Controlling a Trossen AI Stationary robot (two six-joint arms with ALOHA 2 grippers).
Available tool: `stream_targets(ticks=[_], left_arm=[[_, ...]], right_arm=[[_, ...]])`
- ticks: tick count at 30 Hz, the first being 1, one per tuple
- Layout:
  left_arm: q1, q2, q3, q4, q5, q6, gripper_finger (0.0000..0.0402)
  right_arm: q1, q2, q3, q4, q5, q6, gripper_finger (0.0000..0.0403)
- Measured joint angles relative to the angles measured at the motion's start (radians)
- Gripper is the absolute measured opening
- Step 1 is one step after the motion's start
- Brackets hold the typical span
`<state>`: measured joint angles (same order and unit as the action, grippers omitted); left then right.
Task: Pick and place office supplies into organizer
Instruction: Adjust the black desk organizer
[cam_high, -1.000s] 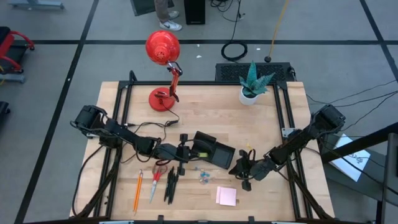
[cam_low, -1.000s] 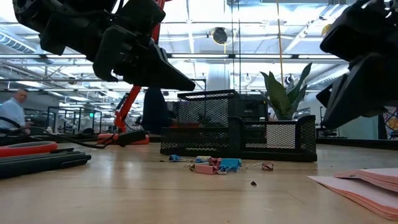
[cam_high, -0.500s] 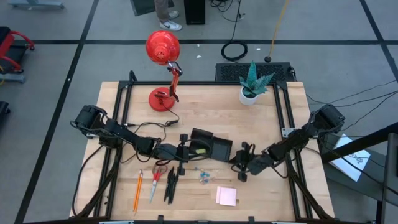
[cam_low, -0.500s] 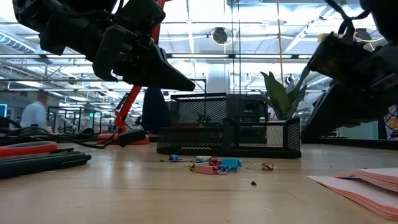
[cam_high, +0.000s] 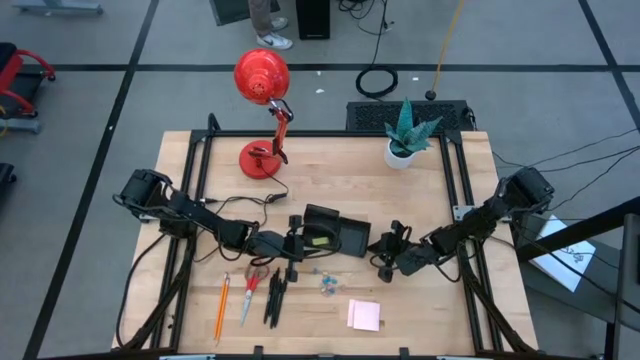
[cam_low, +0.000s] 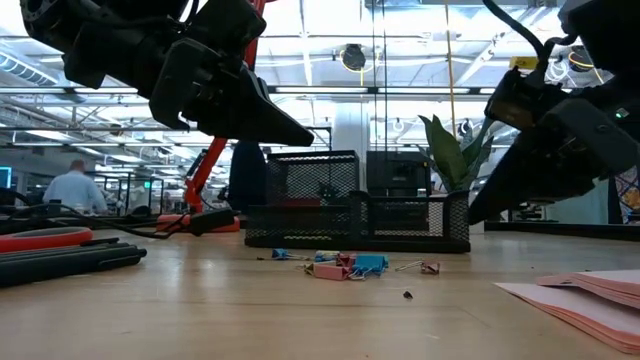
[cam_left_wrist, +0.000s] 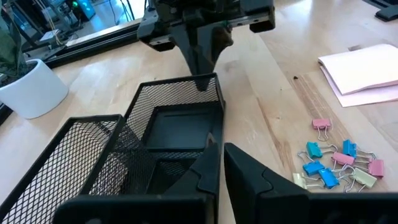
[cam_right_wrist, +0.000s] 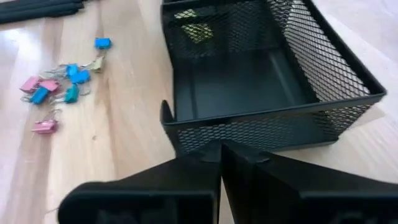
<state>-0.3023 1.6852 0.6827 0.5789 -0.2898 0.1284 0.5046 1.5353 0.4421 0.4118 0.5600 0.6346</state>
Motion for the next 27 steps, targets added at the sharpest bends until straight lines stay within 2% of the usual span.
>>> stream_targets(ticks=[7, 11, 18, 23, 27], left_arm=[[0.000, 0.000, 0.000, 0.006, 0.000, 0.034, 0.0031], [0.002, 0.000, 0.000, 0.023, 0.000, 0.035, 0.0031], [0.000, -0.031, 0.000, 0.041, 0.017, 0.087, 0.0031], [-0.052, -0.146, 0.001, -0.025, 0.061, 0.195, 0.0030], [-0.094, -0.270, -0.019, -0.138, -0.001, 0.206, 0.0030]], right_arm=[[0.068, -0.010, 0.010, 0.167, -0.170, -0.046, 0.0000], [0.081, -0.006, 0.039, 0.169, -0.166, -0.074, 0.0000], [0.025, 0.061, 0.051, 0.162, -0.166, -0.072, 0.0000], [-0.003, 0.104, 0.051, 0.160, -0.140, -0.067, 0.0000], [-0.026, 0.107, 0.051, 0.131, -0.087, -0.064, 0.0000]])
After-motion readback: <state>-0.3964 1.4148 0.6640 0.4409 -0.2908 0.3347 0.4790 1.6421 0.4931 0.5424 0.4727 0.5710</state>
